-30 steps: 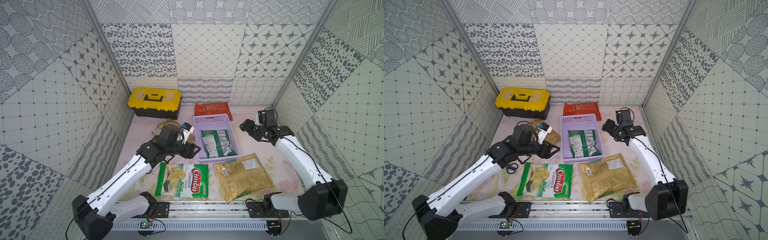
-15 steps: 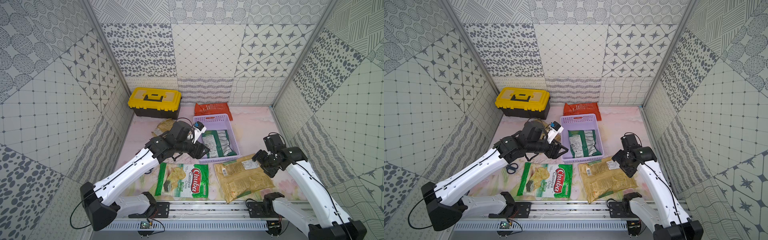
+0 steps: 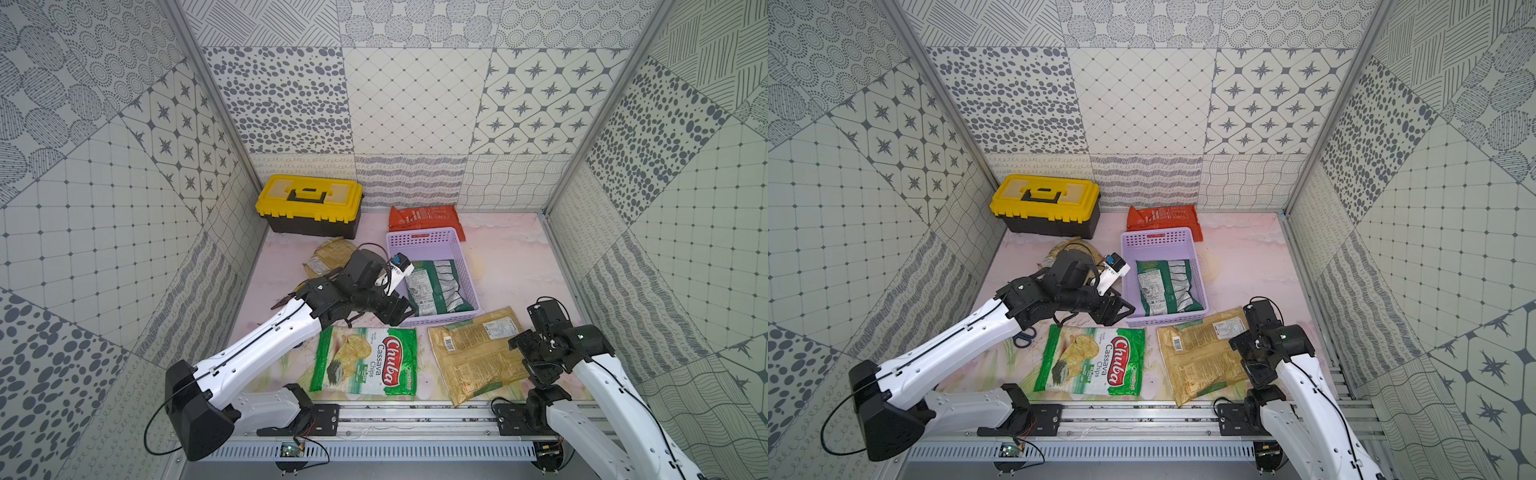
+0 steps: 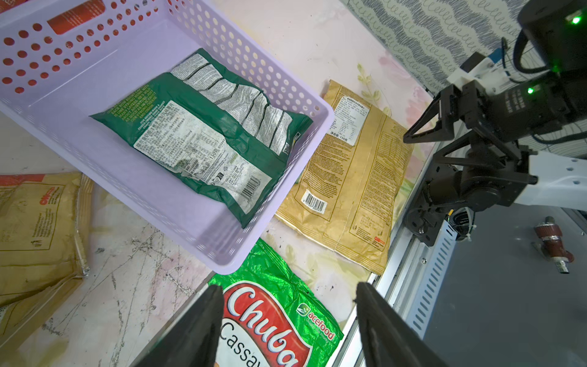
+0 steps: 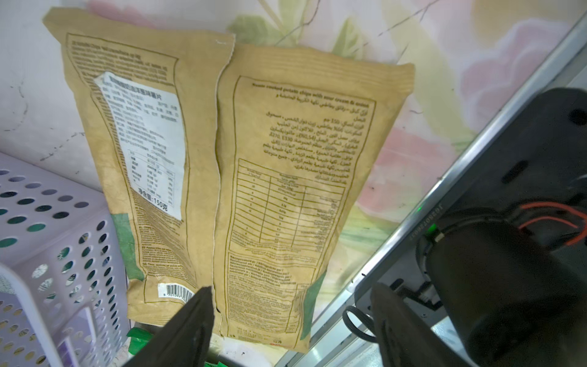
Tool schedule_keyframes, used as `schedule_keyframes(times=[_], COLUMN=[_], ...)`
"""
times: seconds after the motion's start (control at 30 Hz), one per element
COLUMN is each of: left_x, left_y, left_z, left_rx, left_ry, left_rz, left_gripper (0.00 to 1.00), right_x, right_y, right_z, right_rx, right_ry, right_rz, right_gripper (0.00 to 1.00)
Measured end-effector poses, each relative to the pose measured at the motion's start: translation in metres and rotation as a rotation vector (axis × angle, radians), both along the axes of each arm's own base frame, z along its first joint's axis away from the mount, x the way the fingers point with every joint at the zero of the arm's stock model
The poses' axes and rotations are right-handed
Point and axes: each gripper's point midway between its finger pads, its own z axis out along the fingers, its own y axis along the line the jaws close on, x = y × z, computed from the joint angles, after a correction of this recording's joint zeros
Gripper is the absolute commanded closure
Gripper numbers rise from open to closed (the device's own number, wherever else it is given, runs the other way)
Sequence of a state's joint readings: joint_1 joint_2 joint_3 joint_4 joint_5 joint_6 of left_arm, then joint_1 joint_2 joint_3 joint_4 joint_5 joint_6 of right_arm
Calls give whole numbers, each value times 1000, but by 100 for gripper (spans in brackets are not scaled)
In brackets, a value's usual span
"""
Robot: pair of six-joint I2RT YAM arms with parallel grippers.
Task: Put the potato chips into the basket
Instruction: Pick up the potato chip from the center of the board.
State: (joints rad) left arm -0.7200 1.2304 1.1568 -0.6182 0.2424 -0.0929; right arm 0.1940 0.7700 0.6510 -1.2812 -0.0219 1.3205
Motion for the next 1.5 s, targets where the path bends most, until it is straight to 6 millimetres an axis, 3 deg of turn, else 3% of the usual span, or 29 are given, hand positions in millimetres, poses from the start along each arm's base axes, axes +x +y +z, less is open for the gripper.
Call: schedule_keyframes(times=[0.53,0.67,0.73,0.87,0.9,1.07,1.23,1.5], left_x=[1,0,1,1,1,2,2,4], left_y=[8,11,12,14,14,17,19,23], left_z=[-8,-9,-10,-9,-9,-8,-8,-14], left_rx=[40,46,50,56,58,64,71,93], left_ry=[-32,-37,-40,-51,-53,-68,-78,-102], left_rz=[5,9,13,19,20,28,30,29], left_gripper=[29,29,28,28,28,27,27,26], right_x=[0,7,10,12,12,15,20,42], right_y=[2,2,2,0,-1,-4,-16,-50], right_z=[-46,-50,-50,-48,-47,-45,-33,41], right_rx=[5,7,7,-5,-7,-16,-66,-229], right_ry=[93,73,58,45,42,19,-3,-126], right_rz=[-100,-111,-115,-118,-121,-132,-130,-101], right_gripper=[26,47,65,91,95,95,95,96])
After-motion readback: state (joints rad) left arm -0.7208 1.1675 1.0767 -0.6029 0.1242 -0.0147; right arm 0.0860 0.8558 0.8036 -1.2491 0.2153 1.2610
